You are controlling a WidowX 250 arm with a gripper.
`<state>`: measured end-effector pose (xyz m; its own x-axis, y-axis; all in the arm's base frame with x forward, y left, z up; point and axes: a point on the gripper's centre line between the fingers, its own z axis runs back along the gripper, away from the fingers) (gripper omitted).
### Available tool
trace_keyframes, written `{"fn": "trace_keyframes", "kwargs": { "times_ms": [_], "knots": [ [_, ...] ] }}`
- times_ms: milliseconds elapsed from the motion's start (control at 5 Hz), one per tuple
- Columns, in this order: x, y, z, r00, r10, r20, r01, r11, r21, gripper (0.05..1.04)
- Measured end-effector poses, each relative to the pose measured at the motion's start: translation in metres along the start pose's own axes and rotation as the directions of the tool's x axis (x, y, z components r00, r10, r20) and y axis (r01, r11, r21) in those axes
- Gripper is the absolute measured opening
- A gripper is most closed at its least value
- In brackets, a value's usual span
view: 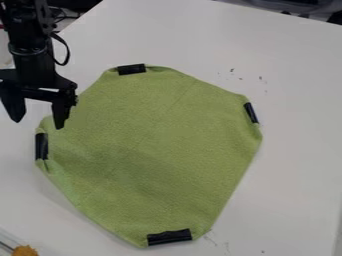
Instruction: Fold the cloth from bottom right
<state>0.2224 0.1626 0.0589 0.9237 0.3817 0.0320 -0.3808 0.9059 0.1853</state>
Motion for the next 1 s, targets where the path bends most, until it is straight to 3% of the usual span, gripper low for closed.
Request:
{"fn": "trace_keyframes", "kwargs": {
  "times_ms": [200, 600, 1000],
  "knots": [
    [-0.005, -0.003, -0.006, 1.0, 0.0, -0.026, 0.0, 1.0, -0.004, 0.999],
    [-0.047, -0.061, 0.005, 1.0, 0.01, 0.006, -0.01, 1.0, -0.028, 0.999],
    [-0.113, -0.126, 0.027, 1.0, 0.008, -0.001, -0.008, 0.991, -0.133, 0.999]
  ]
}}
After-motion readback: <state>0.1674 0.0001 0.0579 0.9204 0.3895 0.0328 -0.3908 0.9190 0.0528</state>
